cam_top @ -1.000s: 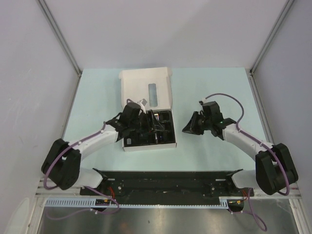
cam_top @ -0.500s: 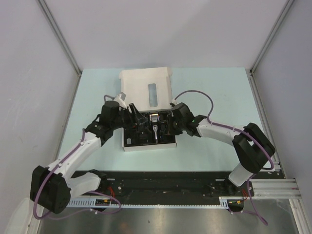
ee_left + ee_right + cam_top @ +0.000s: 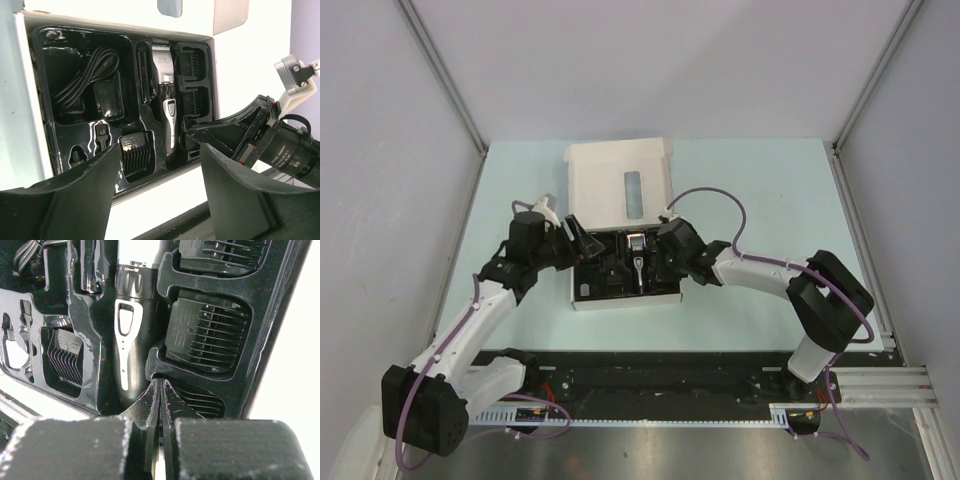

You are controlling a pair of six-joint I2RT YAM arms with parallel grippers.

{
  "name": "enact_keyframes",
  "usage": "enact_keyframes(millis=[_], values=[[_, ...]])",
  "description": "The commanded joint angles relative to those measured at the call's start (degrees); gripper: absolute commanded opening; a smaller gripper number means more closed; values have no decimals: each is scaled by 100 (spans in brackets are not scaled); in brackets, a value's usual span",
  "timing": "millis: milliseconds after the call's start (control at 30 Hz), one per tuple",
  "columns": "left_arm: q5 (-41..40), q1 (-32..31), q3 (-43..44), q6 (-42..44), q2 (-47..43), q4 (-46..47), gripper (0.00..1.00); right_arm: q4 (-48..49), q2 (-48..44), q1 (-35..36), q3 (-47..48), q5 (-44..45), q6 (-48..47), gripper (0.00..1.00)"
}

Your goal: Sort the hair-cutting tools

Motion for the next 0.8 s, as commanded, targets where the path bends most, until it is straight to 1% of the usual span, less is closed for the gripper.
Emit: enact_keyframes(millis=[0, 67, 133, 167, 233, 300, 333, 367, 400, 433, 467, 500, 533, 567, 633, 667, 700, 767], values=[[90, 242, 22, 275, -250, -101, 71, -272, -379, 48, 165, 508, -52, 0], [108, 313, 66, 310, -267, -145, 73, -342, -599, 30, 236, 587, -35, 0], [108, 392, 172, 381, -259, -197, 76, -360, -942, -66, 297, 588, 61, 3], [108, 427, 224, 398, -258, -206, 78, -360, -1057, -127, 306, 553, 97, 8], [47, 576, 382, 416, -197, -233, 81, -351, -1373, -268, 333, 491, 202, 14], [-41, 804, 532, 285, -136, -285, 83, -351, -1532, -610, 359, 290, 369, 20], [-120, 892, 576, 258, -66, -285, 86, -334, -1576, -777, 368, 176, 413, 24], [-182, 954, 637, 240, 13, -285, 89, -299, -1585, -1100, 376, -156, 475, 26], [-287, 1033, 769, 284, 84, -285, 92, -264, -1585, -1304, 377, -299, 484, 28], [-392, 1060, 848, 328, 284, -285, 100, -185, -1524, -1480, 377, -413, 475, 32], [-567, 1069, 936, 380, 391, -277, 100, -123, -1480, -1621, 385, -623, 449, 39], [-639, 1113, 1154, 503, 496, -285, 100, -62, -1427, -1961, 385, -730, 397, 43], [-665, 1148, 1261, 547, 619, -285, 100, 113, -1349, -2104, 394, -861, 379, 47], [-796, 1174, 1358, 565, 847, -285, 100, 219, -1165, -2279, 403, -1193, 361, 56], [-684, 1411, 1543, 390, 1120, -285, 100, 517, -901, -2789, 508, -1564, 466, 66], [-587, 1508, 1604, 294, 1409, -285, 100, 658, -612, -2948, 552, -1905, 519, 74], [-508, 1622, 1727, 145, 1551, -285, 100, 808, -453, -3071, 605, -2013, 597, 78], [-595, 1833, 1894, 91, 1875, -277, 99, 1090, -58, -3344, 946, -2310, 598, 84]])
